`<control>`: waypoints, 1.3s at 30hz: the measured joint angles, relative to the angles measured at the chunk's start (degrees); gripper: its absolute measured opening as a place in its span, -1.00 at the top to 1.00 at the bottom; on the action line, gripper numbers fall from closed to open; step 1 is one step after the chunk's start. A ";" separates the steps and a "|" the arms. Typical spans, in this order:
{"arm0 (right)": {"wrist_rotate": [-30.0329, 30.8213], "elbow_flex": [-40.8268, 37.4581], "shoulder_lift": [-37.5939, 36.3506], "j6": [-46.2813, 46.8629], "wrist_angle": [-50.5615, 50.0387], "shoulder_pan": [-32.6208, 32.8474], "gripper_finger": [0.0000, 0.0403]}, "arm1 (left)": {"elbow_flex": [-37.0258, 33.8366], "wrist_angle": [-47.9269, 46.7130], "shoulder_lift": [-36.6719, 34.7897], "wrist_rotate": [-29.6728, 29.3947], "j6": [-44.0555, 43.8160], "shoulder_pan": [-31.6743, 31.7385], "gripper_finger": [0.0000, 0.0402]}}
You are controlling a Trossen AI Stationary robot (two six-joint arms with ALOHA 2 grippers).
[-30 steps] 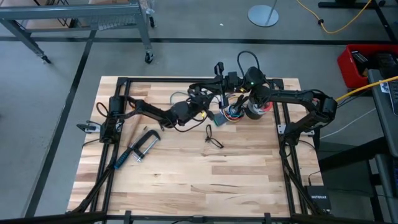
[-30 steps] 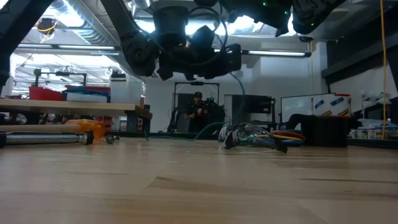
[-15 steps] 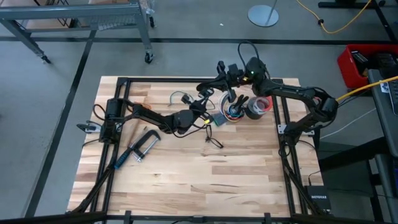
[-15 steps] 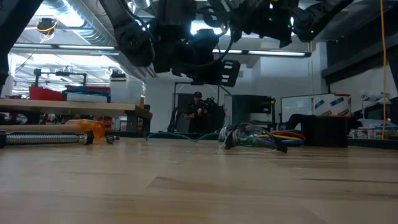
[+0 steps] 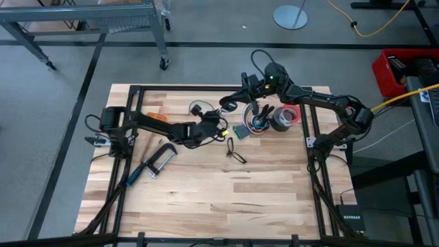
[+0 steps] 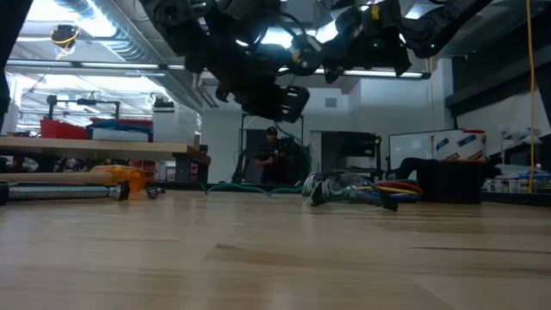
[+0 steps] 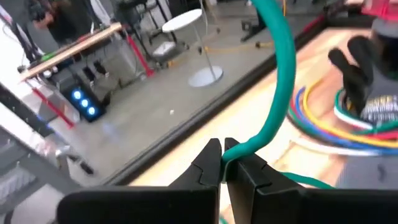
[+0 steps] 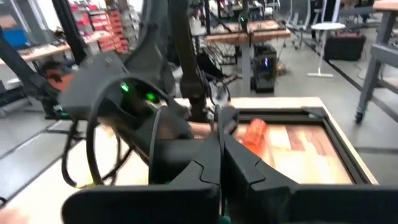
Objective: Coil cords
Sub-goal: Coil the green wire on the black spool
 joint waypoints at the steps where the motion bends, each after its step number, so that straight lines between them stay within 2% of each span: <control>1: 0.52 0.00 0.00 -0.83 -0.97 0.00 0.99 | 0.00 -2.64 -0.66 0.02 -1.25 -0.24 0.99; 6: 4.45 0.00 0.00 -5.03 -6.55 0.02 0.99 | -0.01 -11.86 -3.27 0.62 -6.91 -1.42 0.99; 13: 10.93 0.00 0.00 -8.72 -10.02 0.02 0.99 | -0.02 -16.18 -4.17 5.18 -9.79 -2.40 0.99; 23: 11.17 0.00 0.00 -6.88 -0.74 3.05 0.99 | -0.02 -15.80 -4.31 14.41 -10.94 -1.03 0.99; 26: 14.20 0.00 0.00 -7.05 1.61 4.99 0.99 | -0.02 -14.81 -4.31 17.05 -10.96 -0.76 0.99; 30: 19.83 0.00 0.00 -8.87 1.49 6.09 0.99 | -0.02 -15.36 -4.31 17.29 -11.81 -1.18 0.99; 39: 26.22 0.00 0.00 -13.42 -4.49 6.03 0.99 | -0.02 -18.75 -5.26 17.27 -13.06 -2.21 0.99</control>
